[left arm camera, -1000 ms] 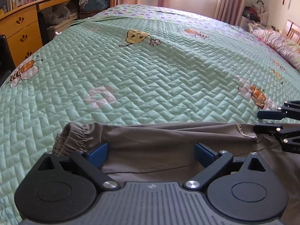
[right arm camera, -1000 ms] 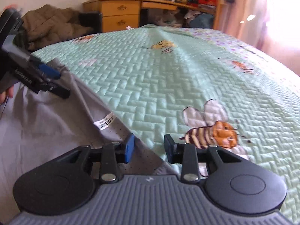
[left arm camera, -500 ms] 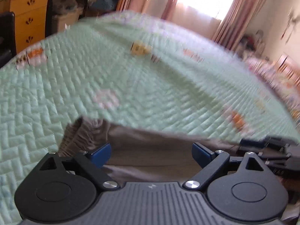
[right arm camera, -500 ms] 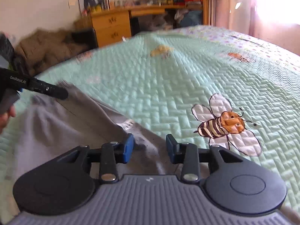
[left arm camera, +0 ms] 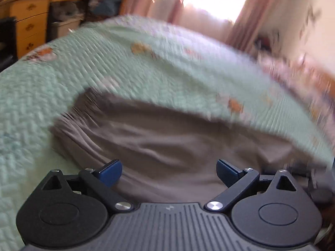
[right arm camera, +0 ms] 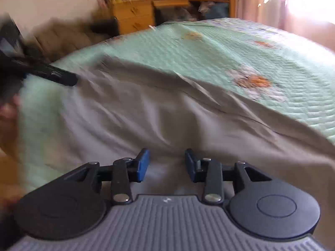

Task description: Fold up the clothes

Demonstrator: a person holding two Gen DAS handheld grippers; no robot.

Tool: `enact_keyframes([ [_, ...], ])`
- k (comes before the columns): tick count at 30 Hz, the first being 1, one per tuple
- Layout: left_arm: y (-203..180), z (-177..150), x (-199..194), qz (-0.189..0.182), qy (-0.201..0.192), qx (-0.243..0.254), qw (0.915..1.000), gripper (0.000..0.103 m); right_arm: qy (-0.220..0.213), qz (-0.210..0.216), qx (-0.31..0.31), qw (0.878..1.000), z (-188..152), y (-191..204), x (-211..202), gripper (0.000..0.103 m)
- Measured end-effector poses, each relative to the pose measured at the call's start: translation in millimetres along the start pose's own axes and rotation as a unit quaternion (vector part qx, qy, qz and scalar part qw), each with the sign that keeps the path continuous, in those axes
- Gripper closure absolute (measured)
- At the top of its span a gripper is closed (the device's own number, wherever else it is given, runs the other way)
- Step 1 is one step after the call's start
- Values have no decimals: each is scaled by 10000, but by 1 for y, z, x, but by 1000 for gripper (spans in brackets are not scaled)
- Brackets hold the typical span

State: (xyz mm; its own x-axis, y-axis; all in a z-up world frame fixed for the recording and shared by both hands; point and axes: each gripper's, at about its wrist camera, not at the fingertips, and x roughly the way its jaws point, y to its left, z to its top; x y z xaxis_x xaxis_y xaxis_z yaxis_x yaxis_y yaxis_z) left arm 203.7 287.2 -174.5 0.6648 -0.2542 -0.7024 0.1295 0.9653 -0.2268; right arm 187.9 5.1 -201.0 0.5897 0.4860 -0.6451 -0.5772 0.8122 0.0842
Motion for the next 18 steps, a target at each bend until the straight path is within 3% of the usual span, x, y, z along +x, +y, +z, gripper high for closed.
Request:
enact_keyframes([
  [3,-6,-2,17,442,136,197,9987,9,-16,-127,-14,9999,5,-5,-1,64],
  [11,18,0,12,397,46,-353,9986,8,-99,136,813,9965,-1,-25,-20,62],
  [18,21,-1,-12,154,-410,-764,9961,8,-899,-7,1086,9900,-22,-31,-92,60],
])
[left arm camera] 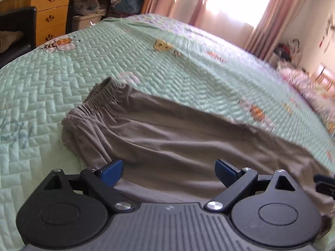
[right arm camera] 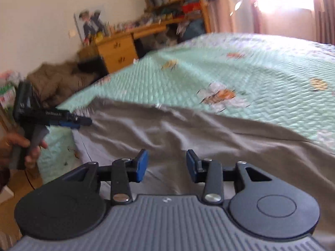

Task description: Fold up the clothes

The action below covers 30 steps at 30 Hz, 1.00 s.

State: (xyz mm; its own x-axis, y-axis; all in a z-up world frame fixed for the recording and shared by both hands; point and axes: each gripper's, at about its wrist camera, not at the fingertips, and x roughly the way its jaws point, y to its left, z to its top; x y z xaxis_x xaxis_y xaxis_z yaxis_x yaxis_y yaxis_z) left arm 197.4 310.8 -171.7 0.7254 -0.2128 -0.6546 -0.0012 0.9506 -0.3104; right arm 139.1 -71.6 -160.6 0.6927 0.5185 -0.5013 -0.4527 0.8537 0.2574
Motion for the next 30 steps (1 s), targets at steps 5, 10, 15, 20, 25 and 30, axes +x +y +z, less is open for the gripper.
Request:
enact_keyframes([
  [5,-23,-14,-2,-118,146,440,9989,1,-105,-579,299,9978,-22,-27,-32,45],
  [10,-30,-27,20,257,377,867,9952,1,647,-832,254,9941,-58,-38,-12,44],
  [15,-26,-18,8,167,275,630,9975,2,348,-648,525,9959,-46,-36,-17,44],
  [20,-28,3,-3,-449,103,142,9988,2,44,105,901,9959,-14,-41,-7,45],
  [25,-69,24,42,-13,342,912,9952,2,99,-67,805,9967,18,-54,35,57],
  [30,-75,48,89,345,505,797,9949,2,615,-685,633,9937,31,-74,79,69],
])
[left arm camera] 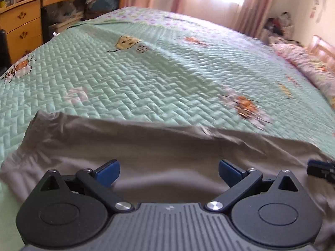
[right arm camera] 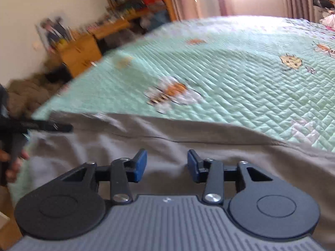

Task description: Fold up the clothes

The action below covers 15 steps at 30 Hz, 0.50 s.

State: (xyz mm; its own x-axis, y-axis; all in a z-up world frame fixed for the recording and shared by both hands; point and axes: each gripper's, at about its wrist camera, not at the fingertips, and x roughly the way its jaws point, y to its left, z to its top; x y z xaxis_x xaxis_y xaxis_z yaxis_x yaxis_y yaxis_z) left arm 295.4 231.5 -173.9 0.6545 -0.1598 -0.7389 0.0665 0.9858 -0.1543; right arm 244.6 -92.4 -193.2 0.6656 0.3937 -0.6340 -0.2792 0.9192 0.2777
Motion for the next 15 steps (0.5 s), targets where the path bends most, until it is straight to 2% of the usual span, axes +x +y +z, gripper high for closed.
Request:
enact_keyframes([
  [2,0,7,17,245,147,63,9996,2,226,-86,80,9997,2,-8,16,73],
  [7,-3,11,41,597,283,364,9972,1,164,96,366,9991,9,-21,22,75],
  [12,-5,12,27,592,204,255,9977,2,-118,207,419,9988,7,-17,-3,73],
  [15,-9,8,17,733,145,353,9966,2,-262,140,339,9990,6,-16,-13,72],
])
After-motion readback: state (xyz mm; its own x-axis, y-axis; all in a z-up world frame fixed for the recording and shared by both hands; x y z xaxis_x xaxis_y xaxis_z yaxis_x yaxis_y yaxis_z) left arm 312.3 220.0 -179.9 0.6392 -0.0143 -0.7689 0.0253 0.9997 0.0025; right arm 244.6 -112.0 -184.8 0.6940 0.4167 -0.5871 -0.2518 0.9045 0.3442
